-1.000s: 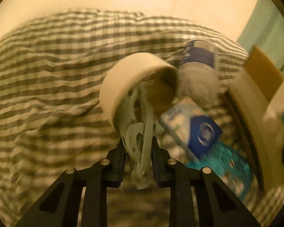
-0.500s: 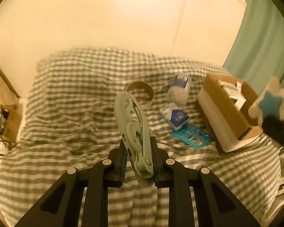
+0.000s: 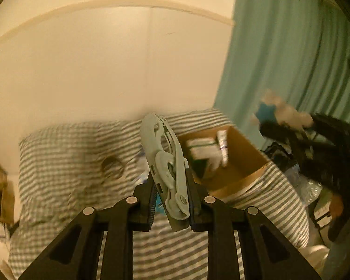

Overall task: Organize objects
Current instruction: 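Carry the plush toy and clip into the cardboard box and release both, then withdraw both tools from the cardboard box toward the remaining items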

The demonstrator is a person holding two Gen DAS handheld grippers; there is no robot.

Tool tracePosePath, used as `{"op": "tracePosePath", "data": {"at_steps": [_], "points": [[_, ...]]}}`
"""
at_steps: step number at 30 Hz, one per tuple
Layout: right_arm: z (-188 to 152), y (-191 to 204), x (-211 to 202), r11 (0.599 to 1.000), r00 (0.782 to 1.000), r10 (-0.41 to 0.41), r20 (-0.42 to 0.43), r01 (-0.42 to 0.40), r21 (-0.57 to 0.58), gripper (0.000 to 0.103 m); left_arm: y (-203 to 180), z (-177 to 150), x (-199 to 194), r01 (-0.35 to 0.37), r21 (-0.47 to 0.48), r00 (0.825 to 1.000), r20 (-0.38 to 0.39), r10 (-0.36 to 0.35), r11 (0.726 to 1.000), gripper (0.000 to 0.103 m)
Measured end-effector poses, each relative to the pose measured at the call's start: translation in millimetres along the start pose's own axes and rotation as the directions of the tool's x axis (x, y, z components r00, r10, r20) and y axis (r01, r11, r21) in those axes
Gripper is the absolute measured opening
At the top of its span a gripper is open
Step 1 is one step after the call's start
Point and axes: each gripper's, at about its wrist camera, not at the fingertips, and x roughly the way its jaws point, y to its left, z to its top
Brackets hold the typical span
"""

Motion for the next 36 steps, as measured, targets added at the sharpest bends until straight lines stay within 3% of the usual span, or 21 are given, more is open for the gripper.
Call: {"op": "tracePosePath", "data": {"at_steps": [4, 7, 11, 15, 23, 25, 26, 27, 29, 34, 35, 36], "points": [[19, -49, 2, 0.998, 0.999, -0.041, 0.034, 0.040, 0.048, 0.044, -40, 20, 22, -0.057, 0.039, 0.997, 0.055, 0.055, 0.998, 0.021], [15, -80, 14, 0.994, 0.999, -0.041, 0.034, 0.037, 0.099, 0.044, -66, 26, 50, -0.041, 0.062, 0.998, 0.045, 0.038, 0.997, 0.021], [-20, -115, 65, 0.980, 0.996, -0.053, -0.072, 0.066, 0.189, 0.044, -88, 24, 95, -0.019, 0.095, 1.000, -0.008, 0.020, 0.995, 0.021], [-52, -125, 121, 0.978, 0.980, -0.031, -0.195, 0.070, 0.197, 0.044, -94, 12, 135, -0.002, 0.106, 0.997, -0.083, 0.011, 0.994, 0.021], [-65, -128, 144, 0.968, 0.976, 0.034, -0.214, 0.022, 0.251, 0.044, -100, -3, 164, 0.005, 0.124, 0.991, -0.136, 0.012, 0.992, 0.023], [-66, -131, 145, 0.963, 0.975, 0.018, -0.221, 0.042, 0.266, 0.045, -94, -3, 165, 0.003, 0.115, 0.990, -0.143, 0.014, 0.993, 0.029], [-66, -132, 144, 0.959, 0.976, 0.018, -0.219, 0.045, 0.279, 0.051, -91, -3, 164, 0.000, 0.105, 0.989, -0.146, 0.016, 0.994, 0.046], [-66, -135, 143, 0.955, 0.976, 0.021, -0.216, 0.044, 0.292, 0.063, -89, -3, 164, -0.002, 0.096, 0.989, -0.147, 0.016, 0.995, 0.069], [-65, -136, 136, 0.950, 0.979, 0.016, -0.201, 0.048, 0.308, 0.072, -81, -1, 157, -0.019, 0.076, 0.991, -0.133, 0.029, 0.997, 0.085], [-54, -125, 110, 0.963, 0.986, -0.069, -0.154, 0.106, 0.248, 0.076, -66, 5, 123, -0.068, 0.071, 0.990, -0.115, 0.076, 0.995, 0.086], [-52, -123, 103, 0.961, 0.987, -0.090, -0.130, 0.121, 0.247, 0.076, -62, 7, 111, -0.085, 0.075, 0.991, -0.093, 0.091, 0.994, 0.088], [-53, -124, 98, 0.958, 0.989, -0.104, -0.108, 0.129, 0.257, 0.076, -58, 9, 99, -0.096, 0.079, 0.992, -0.069, 0.102, 0.992, 0.099]]}}
